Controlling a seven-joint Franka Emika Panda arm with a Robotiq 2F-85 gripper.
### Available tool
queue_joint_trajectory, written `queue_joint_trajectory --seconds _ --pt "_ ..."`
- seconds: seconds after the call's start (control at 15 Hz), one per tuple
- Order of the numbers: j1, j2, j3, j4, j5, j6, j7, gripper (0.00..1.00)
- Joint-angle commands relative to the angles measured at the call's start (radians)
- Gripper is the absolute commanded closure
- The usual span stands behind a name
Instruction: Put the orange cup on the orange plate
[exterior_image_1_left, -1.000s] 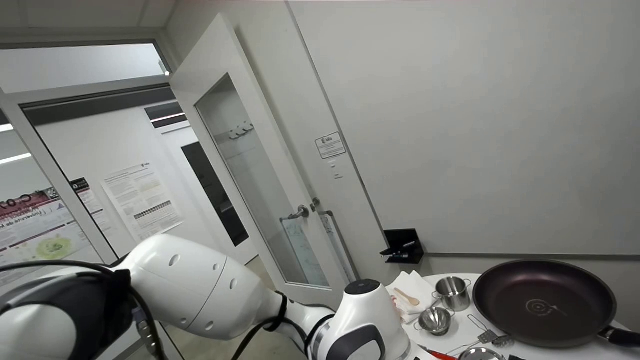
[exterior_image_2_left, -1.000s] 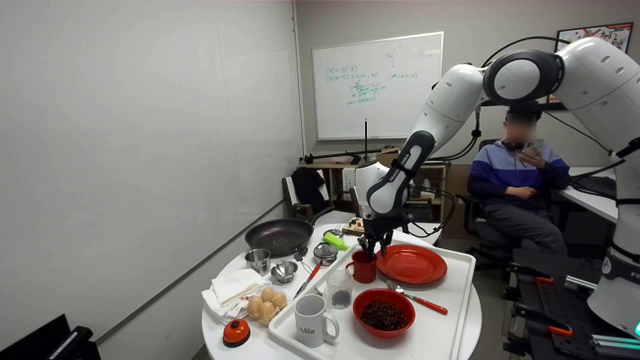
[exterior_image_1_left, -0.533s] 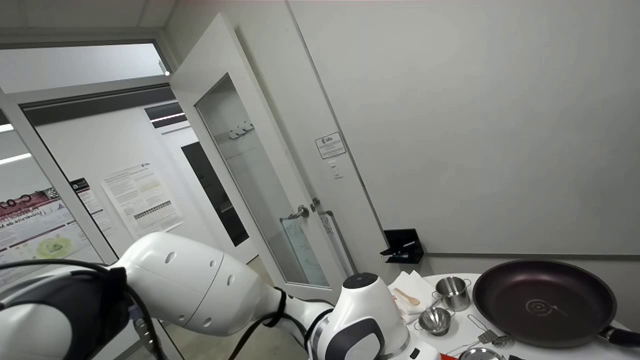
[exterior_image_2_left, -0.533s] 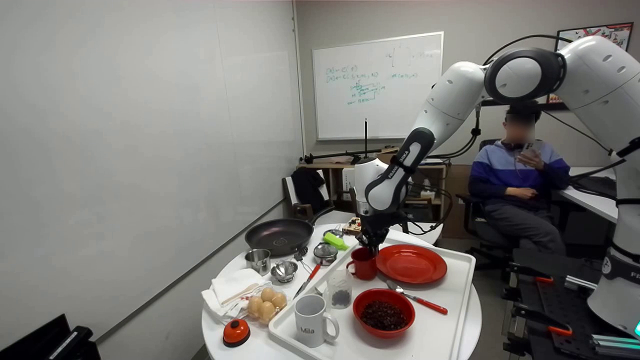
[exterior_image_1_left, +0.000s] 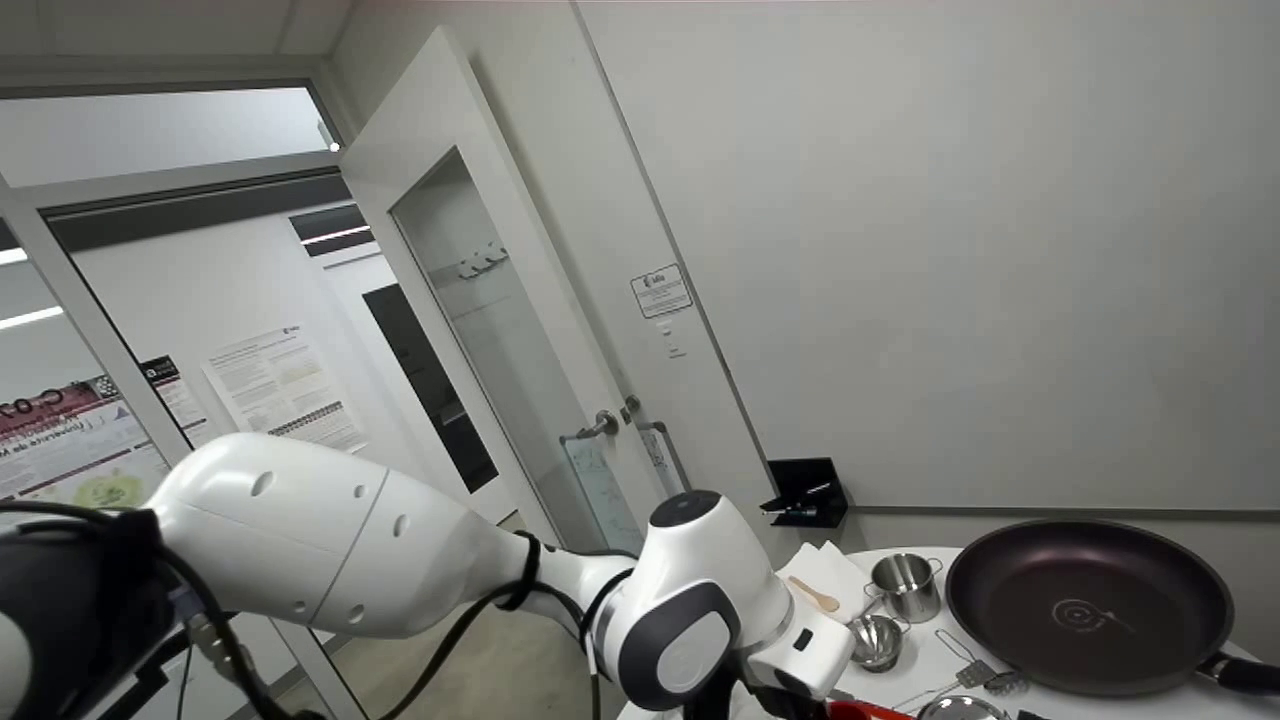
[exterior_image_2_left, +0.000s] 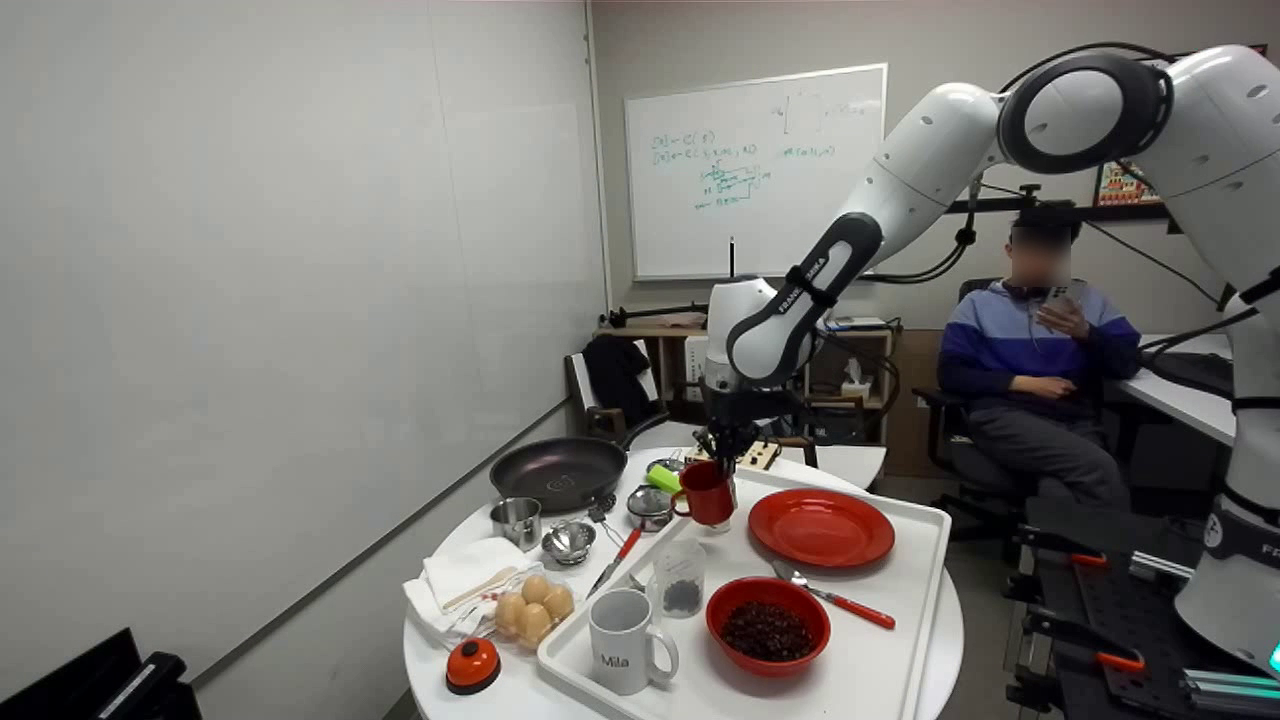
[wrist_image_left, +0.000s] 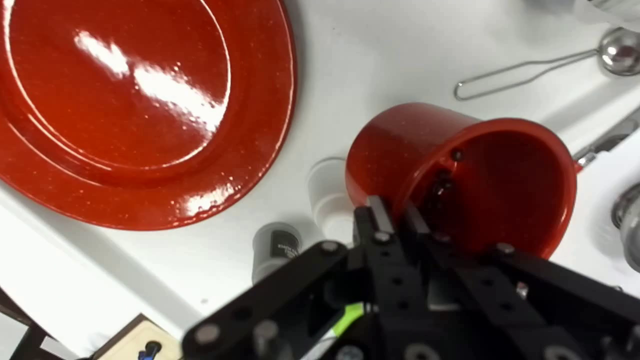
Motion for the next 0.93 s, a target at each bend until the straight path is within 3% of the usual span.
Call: queue_joint_trajectory --seconds 0.0,0.87 --pt "-0.037 -0.130 0.036 -0.087 0.055 0.039 -0.052 0.95" --pt "-0.133 -0.274 -0.007 -0.294 0.086 0.074 -0.045 0.95"
